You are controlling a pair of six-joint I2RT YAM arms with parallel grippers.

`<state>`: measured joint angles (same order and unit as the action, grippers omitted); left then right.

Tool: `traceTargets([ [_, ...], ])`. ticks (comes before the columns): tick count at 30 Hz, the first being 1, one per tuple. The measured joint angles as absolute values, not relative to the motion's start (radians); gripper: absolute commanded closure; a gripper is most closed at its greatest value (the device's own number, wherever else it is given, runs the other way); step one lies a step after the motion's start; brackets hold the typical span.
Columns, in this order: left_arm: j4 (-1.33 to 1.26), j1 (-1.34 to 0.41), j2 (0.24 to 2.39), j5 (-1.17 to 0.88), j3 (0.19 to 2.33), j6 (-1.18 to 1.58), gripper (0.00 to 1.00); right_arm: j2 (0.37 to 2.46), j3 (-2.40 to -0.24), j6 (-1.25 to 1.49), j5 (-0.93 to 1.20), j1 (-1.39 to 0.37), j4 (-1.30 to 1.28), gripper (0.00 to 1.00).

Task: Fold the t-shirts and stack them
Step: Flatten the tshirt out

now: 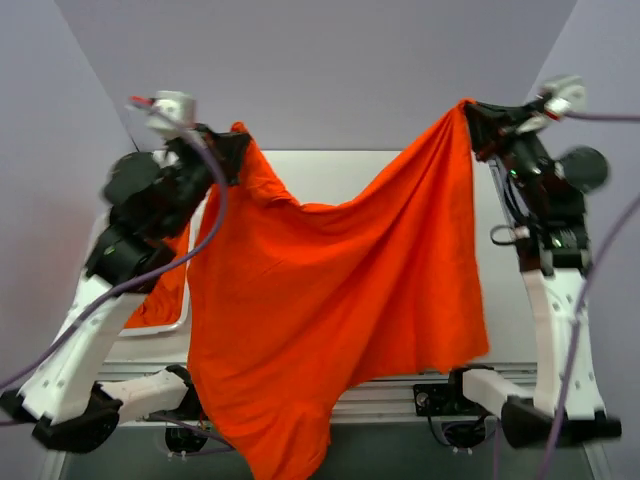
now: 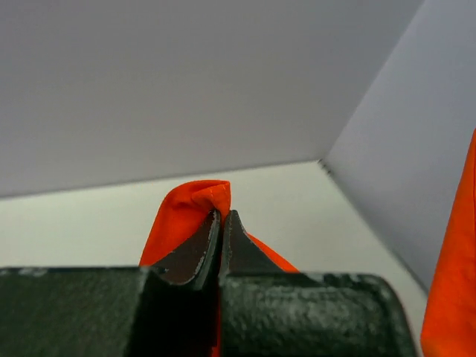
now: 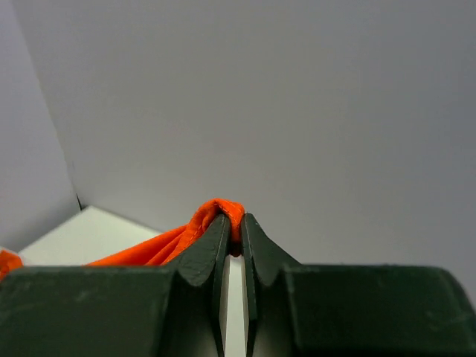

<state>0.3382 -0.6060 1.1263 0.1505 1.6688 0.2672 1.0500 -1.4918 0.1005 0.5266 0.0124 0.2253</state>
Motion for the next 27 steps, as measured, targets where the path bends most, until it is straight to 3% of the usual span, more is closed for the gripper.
traceTargets([
  [8,0.167,-0.46,1.62,0.208,1.399,0.322,0.98,1.575,-1.113,0.167,0.311,0.017,0.29,0.99],
  [9,0.14,-0.44,1.701,0.21,1.399,0.329,0.98,1.655,-1.107,0.178,0.281,0.019,0.287,0.68],
  [10,0.106,-0.422,1.782,0.213,1.404,0.33,0.98,1.741,-1.118,0.197,0.244,0.02,0.279,0.46],
  [11,0.094,-0.408,1.872,0.223,1.423,0.33,0.98,1.826,-1.158,0.214,0.21,0.022,0.259,0.04],
  [15,0.127,-0.365,2.258,0.245,1.723,0.33,0.98,2.159,-1.473,0.27,0.08,0.028,0.196,0.0],
  [18,0.175,-0.338,2.47,0.234,2.001,0.327,0.97,2.242,-1.606,0.292,0.002,0.033,0.171,0.0],
  [19,0.186,-0.33,2.499,0.229,2.056,0.326,0.86,2.246,-1.628,0.297,-0.019,0.033,0.159,0.0],
  [20,0.204,-0.32,2.532,0.225,2.131,0.32,0.65,2.243,-1.651,0.304,-0.035,0.033,0.155,0.0],
  [21,0.234,-0.312,2.555,0.223,2.209,0.307,0.4,2.234,-1.663,0.308,-0.048,0.033,0.158,0.0],
  [22,0.254,-0.305,2.582,0.222,2.301,0.295,0.06,2.222,-1.665,0.312,-0.057,0.033,0.16,0.0],
  [27,0.344,-0.282,2.667,0.258,2.724,0.27,0.06,2.064,-1.564,0.318,-0.106,0.033,0.16,0.0],
])
